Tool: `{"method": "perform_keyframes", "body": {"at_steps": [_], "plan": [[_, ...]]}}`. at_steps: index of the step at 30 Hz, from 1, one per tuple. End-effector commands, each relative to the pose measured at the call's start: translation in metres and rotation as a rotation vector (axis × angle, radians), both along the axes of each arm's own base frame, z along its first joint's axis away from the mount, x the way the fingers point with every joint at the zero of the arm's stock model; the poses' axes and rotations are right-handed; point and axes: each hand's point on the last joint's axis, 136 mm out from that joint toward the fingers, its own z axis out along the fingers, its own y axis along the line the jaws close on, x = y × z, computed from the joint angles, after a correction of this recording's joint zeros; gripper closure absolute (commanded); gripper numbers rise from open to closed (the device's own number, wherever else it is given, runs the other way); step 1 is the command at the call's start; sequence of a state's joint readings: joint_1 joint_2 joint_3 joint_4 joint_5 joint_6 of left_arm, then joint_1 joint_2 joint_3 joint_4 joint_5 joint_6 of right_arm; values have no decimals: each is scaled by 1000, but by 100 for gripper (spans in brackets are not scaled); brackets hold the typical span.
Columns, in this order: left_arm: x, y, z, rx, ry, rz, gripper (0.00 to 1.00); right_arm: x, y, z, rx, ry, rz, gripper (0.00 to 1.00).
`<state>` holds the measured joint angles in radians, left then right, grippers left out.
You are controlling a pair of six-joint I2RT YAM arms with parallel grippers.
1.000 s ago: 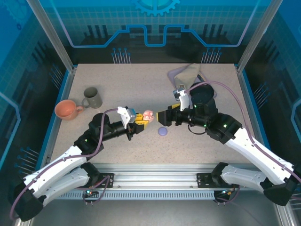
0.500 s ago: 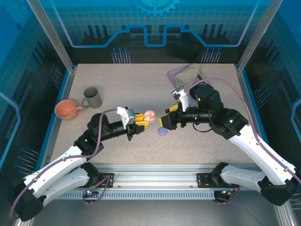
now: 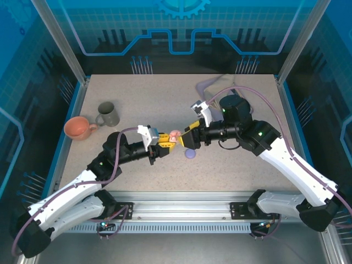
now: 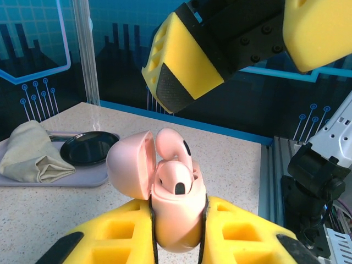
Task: Insert the wireless bluetooth earbuds into the charging case
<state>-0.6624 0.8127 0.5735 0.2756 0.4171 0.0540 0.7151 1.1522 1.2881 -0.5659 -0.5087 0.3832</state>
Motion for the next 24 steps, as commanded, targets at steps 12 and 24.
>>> {"method": "perform_keyframes", "body": {"at_steps": [12,24], "plan": [[-4,-1,21,-27,-57,-20,100,-12,12,6,23,-23,64,32],[-4,-1,21,-26,-56,-19,100,-8,13,-5,-4,1,50,31]]}}
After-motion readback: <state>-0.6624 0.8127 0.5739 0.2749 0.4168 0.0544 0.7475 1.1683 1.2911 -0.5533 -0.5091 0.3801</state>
